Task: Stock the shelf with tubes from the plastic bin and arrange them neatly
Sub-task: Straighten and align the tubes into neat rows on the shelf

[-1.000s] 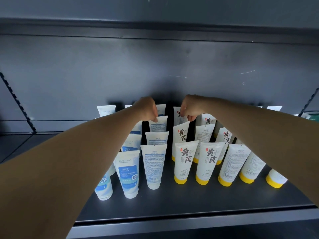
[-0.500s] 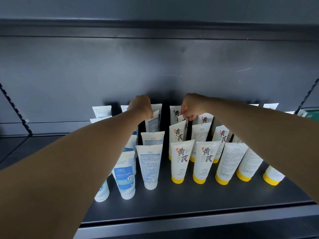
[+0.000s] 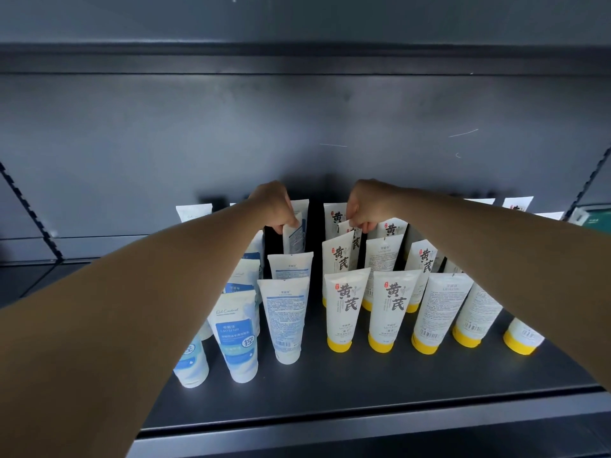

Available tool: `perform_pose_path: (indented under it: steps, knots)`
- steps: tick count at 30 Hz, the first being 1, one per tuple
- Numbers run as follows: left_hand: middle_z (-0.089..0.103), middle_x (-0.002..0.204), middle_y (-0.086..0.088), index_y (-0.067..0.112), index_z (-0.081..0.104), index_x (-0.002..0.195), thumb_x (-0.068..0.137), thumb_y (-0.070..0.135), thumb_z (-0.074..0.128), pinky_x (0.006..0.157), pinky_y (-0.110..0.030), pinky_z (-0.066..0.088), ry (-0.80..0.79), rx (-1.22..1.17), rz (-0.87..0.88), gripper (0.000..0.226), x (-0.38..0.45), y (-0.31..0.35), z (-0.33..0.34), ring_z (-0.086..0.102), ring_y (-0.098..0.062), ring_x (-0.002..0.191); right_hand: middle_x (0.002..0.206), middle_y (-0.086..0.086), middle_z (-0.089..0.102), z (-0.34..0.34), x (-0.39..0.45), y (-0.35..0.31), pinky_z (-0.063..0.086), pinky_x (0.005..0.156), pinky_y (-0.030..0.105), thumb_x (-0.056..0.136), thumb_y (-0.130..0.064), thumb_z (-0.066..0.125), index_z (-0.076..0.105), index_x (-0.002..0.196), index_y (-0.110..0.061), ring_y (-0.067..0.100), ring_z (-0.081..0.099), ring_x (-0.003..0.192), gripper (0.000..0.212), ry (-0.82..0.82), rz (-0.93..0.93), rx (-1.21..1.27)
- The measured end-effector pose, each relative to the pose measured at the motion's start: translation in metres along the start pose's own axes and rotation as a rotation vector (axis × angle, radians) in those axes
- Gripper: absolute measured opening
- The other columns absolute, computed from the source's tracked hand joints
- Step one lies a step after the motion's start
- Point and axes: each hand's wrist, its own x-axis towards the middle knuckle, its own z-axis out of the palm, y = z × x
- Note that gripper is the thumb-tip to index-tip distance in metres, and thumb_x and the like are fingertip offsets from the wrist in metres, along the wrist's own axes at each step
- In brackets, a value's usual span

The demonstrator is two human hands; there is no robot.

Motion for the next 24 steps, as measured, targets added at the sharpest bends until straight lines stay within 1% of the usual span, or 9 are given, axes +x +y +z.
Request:
perform_pose_path:
  steps: [2, 4, 6, 9, 11, 13, 16, 18, 24]
  knots:
    - [0.071, 0.097, -0.016, 0.003, 0.068, 0.102, 0.086, 0.013, 0.065, 0.079, -0.024, 0.051, -0.022, -0.03, 0.075, 0.019, -0.002, -0.002, -0.005, 0.064, -0.014, 0.064, 0.093, 0.019, 0.072, 0.0, 0.0, 0.0, 0.057, 0.083, 0.031, 0.088, -0.007, 0.061, 0.067, 0.105, 0.005, 0.015, 0.064, 0.062, 0.022, 0.001, 0.008, 0.019]
    - [0.069, 0.105, -0.015, 0.008, 0.064, 0.113, 0.089, 0.001, 0.057, 0.073, -0.022, 0.051, -0.057, -0.031, 0.14, 0.026, -0.003, -0.006, -0.009, 0.067, -0.019, 0.078, 0.093, 0.019, 0.072, 0.0, 0.0, 0.0, 0.057, 0.085, 0.033, 0.089, -0.007, 0.06, 0.067, 0.105, 0.006, 0.017, 0.066, 0.065, 0.022, -0.004, 0.01, 0.02]
    - [0.067, 0.113, -0.013, 0.011, 0.063, 0.119, 0.086, -0.011, 0.053, 0.08, -0.023, 0.049, -0.108, 0.014, 0.184, 0.04, -0.002, -0.01, -0.011, 0.065, -0.02, 0.092, 0.093, 0.018, 0.073, 0.0, 0.0, 0.0, 0.056, 0.086, 0.033, 0.089, -0.008, 0.06, 0.068, 0.105, 0.005, 0.021, 0.069, 0.074, 0.022, -0.007, 0.009, 0.02]
    - [0.062, 0.122, -0.004, 0.018, 0.066, 0.117, 0.083, -0.008, 0.06, 0.082, -0.022, 0.042, -0.13, 0.169, 0.254, 0.043, -0.004, -0.01, -0.011, 0.056, -0.016, 0.092, 0.093, 0.018, 0.072, 0.0, -0.001, 0.001, 0.058, 0.081, 0.032, 0.088, -0.007, 0.061, 0.067, 0.105, 0.005, 0.022, 0.069, 0.076, 0.022, -0.001, 0.007, 0.022]
    - [0.06, 0.122, -0.002, 0.019, 0.067, 0.115, 0.082, 0.001, 0.066, 0.082, -0.022, 0.039, -0.114, 0.23, 0.287, 0.037, -0.004, -0.008, -0.009, 0.051, -0.013, 0.091, 0.095, 0.016, 0.072, 0.0, -0.002, 0.002, 0.058, 0.07, 0.028, 0.087, -0.008, 0.062, 0.068, 0.106, 0.002, 0.017, 0.065, 0.067, 0.023, 0.016, -0.003, -0.002]
    - [0.06, 0.12, -0.001, 0.019, 0.069, 0.111, 0.08, 0.01, 0.071, 0.085, -0.024, 0.04, -0.102, 0.231, 0.301, 0.032, -0.003, -0.008, -0.007, 0.052, -0.014, 0.094, 0.1, 0.013, 0.071, -0.001, -0.003, 0.002, 0.048, 0.058, 0.022, 0.086, -0.013, 0.063, 0.069, 0.106, -0.003, 0.012, 0.058, 0.062, 0.023, 0.048, -0.026, -0.038]
    - [0.062, 0.116, -0.001, 0.017, 0.071, 0.106, 0.078, 0.019, 0.075, 0.086, -0.025, 0.043, -0.099, 0.231, 0.306, 0.028, -0.001, -0.007, -0.006, 0.058, -0.018, 0.102, 0.109, 0.008, 0.069, -0.001, -0.005, 0.0, 0.039, 0.073, 0.02, 0.086, -0.017, 0.066, 0.07, 0.108, -0.006, 0.018, 0.06, 0.086, 0.024, 0.079, -0.066, -0.106]
    - [0.063, 0.115, -0.002, 0.015, 0.071, 0.106, 0.078, 0.021, 0.075, 0.085, -0.025, 0.043, -0.085, 0.224, 0.301, 0.029, 0.001, -0.008, -0.005, 0.059, -0.02, 0.104, 0.11, 0.006, 0.067, 0.0, -0.004, 0.0, 0.037, 0.076, 0.021, 0.084, -0.019, 0.07, 0.071, 0.105, -0.009, 0.019, 0.058, 0.093, 0.024, 0.086, -0.08, -0.114]
    - [0.07, 0.103, -0.007, 0.009, 0.071, 0.102, 0.078, 0.02, 0.075, 0.076, -0.025, 0.042, -0.052, 0.188, 0.247, 0.027, 0.006, -0.011, 0.002, 0.063, -0.023, 0.092, 0.112, 0.005, 0.066, 0.0, -0.003, -0.001, 0.035, 0.06, 0.016, 0.082, -0.017, 0.071, 0.07, 0.106, -0.01, 0.015, 0.054, 0.091, 0.025, 0.088, -0.117, -0.095]
